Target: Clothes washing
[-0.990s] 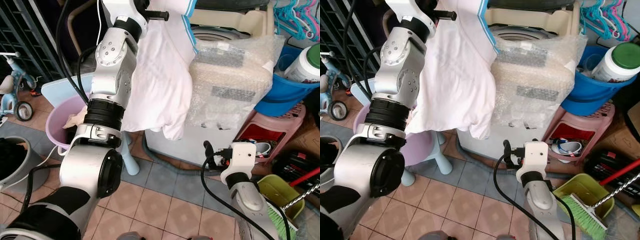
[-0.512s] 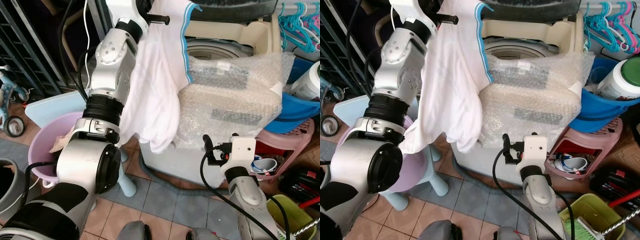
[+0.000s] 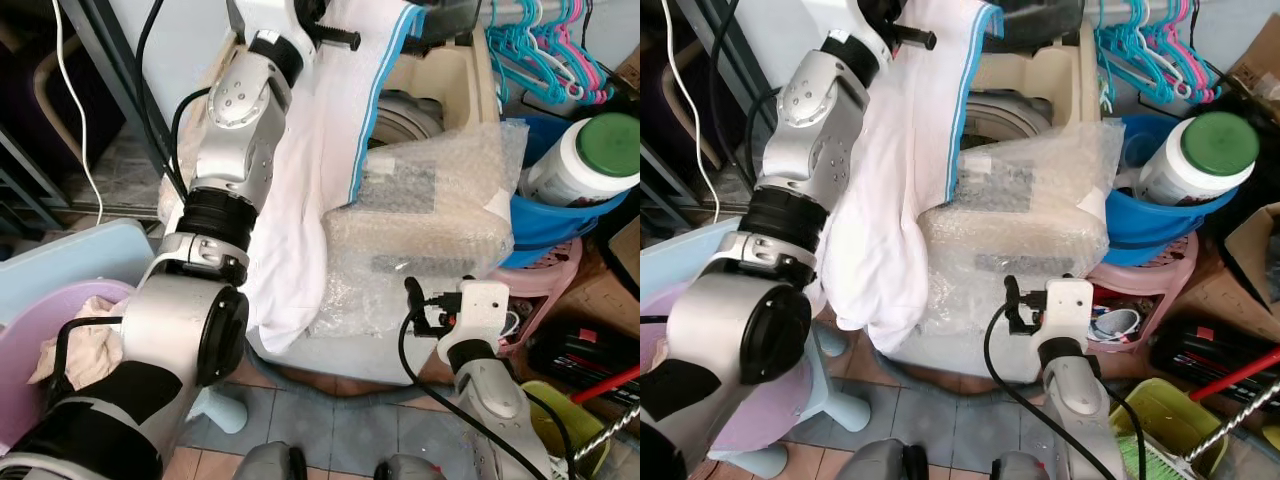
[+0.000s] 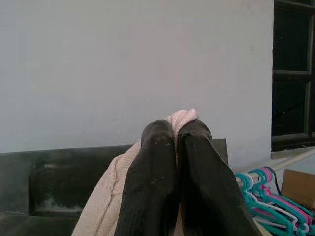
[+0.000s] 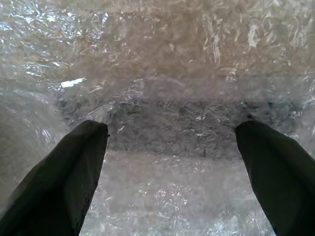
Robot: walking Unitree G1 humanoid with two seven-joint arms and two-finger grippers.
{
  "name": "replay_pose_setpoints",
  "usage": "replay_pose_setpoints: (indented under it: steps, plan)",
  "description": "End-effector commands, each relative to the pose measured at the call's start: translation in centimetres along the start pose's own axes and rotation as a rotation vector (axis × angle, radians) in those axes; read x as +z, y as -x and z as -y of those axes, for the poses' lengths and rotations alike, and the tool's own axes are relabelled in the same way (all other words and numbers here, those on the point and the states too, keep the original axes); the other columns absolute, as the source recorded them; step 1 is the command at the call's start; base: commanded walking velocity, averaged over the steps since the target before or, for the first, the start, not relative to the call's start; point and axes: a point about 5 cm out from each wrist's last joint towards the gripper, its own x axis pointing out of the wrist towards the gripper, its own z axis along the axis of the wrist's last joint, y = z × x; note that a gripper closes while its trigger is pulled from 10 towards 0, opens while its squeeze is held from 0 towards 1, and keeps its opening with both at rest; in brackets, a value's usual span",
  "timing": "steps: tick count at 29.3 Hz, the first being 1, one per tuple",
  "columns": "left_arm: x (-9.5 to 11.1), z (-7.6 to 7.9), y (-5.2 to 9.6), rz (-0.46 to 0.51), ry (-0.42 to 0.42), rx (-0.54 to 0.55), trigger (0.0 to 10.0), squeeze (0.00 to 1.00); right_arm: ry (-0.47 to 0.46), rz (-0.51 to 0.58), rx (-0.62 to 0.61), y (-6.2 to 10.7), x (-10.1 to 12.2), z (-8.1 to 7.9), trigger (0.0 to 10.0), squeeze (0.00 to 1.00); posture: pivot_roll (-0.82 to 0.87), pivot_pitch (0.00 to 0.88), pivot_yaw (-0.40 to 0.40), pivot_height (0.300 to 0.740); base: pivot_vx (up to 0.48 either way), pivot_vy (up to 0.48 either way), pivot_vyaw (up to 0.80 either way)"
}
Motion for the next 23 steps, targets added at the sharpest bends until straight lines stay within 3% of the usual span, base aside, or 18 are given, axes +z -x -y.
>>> replay_pose_setpoints:
  steps: [1, 6, 10, 11, 12, 14, 15, 16, 17, 18, 19, 20, 21, 22, 23]
  plan:
    - [1.4, 1.3, -1.1, 0.046, -0.016, -0.046, 10.0, 0.00, 0.013, -0.007, -0.025, 0.2, -0.1, 0.6, 10.0, 0.00, -0.15, 0.072, 0.107, 0.740, 0.364, 0.000, 0.00]
    - [3.9, 0.3, -3.5, 0.027, -0.124, 0.012, 10.0, 0.00, 0.012, -0.012, -0.019, 0.2, -0.2, 0.5, 10.0, 0.00, -0.15, 0.072, 0.113, 0.740, 0.114, 0.000, 0.00]
    - [4.9, -0.4, -3.6, 0.079, -0.182, 0.087, 10.0, 0.00, 0.011, -0.011, -0.020, 0.2, -0.2, 0.4, 10.0, 0.00, -0.16, 0.073, 0.116, 0.740, 0.000, 0.000, 0.00]
    - [5.3, -1.2, -3.4, 0.123, -0.280, 0.169, 10.0, 0.00, 0.009, -0.011, -0.018, 0.4, -0.2, 0.3, 10.0, 0.00, -0.16, 0.073, 0.115, 0.740, 0.000, 0.000, 0.00]
    - [5.4, -1.4, -3.3, 0.135, -0.304, 0.188, 10.0, 0.00, 0.009, -0.011, -0.018, 0.4, -0.2, 0.3, 10.0, 0.00, -0.16, 0.073, 0.115, 0.740, 0.000, 0.000, 0.00]
    - [3.0, -2.4, -2.2, 0.047, -0.385, 0.250, 10.0, 0.00, 0.009, -0.013, -0.014, 0.5, -0.3, 0.1, 10.0, 0.00, -0.17, 0.076, 0.112, 0.740, 0.000, 0.000, 0.00]
    - [3.0, -2.4, -2.2, 0.047, -0.385, 0.250, 10.0, 0.00, 0.009, -0.013, -0.014, 0.5, -0.3, 0.1, 10.0, 0.00, -0.17, 0.076, 0.112, 0.740, 0.000, 0.000, 0.00]
    - [1.3, -2.7, -1.5, -0.027, -0.408, 0.240, 10.0, 0.00, 0.008, -0.014, -0.014, 0.6, -0.2, 0.2, 10.0, 0.00, -0.17, 0.077, 0.110, 0.740, 0.000, 0.000, 0.00]
    - [1.3, -2.7, -1.5, -0.027, -0.408, 0.240, 10.0, 0.00, 0.008, -0.014, -0.014, 0.6, -0.2, 0.2, 10.0, 0.00, -0.17, 0.077, 0.110, 0.740, 0.000, 0.000, 0.00]
    - [0.0, -2.8, -1.0, -0.085, -0.410, 0.233, 10.0, 0.00, 0.008, -0.014, -0.014, 0.6, -0.2, 0.2, 10.0, 0.00, -0.17, 0.079, 0.108, 0.740, 0.000, 0.000, 0.00]
    - [-3.3, -2.6, 0.4, -0.251, -0.428, 0.174, 10.0, 0.00, 0.009, -0.016, -0.016, 0.6, -0.2, 0.3, 10.0, 0.00, -0.17, 0.080, 0.104, 0.740, 0.000, 0.000, 0.00]
    - [-5.0, -2.4, 1.2, -0.344, -0.437, 0.147, 10.0, 0.00, 0.009, -0.018, -0.017, 0.7, -0.2, 0.4, 10.0, 0.00, -0.17, 0.080, 0.104, 0.740, 0.000, 0.000, 0.00]
    - [-5.0, -2.4, 1.2, -0.344, -0.437, 0.147, 10.0, 0.00, 0.009, -0.018, -0.017, 0.7, -0.2, 0.4, 10.0, 0.00, -0.17, 0.080, 0.104, 0.740, 0.000, 0.000, 0.00]
    - [-8.4, -2.0, 3.2, -0.542, -0.425, 0.092, 10.0, 0.00, 0.012, -0.021, -0.015, 0.7, -0.2, 0.5, 10.0, 0.00, -0.17, 0.083, 0.100, 0.740, 0.000, 0.000, 0.00]
    - [-9.8, -1.8, 4.3, -0.622, -0.435, 0.060, 10.0, 0.00, 0.012, -0.022, -0.015, 0.7, -0.2, 0.5, 10.0, 0.00, -0.17, 0.083, 0.099, 0.740, 0.000, 0.000, 0.00]
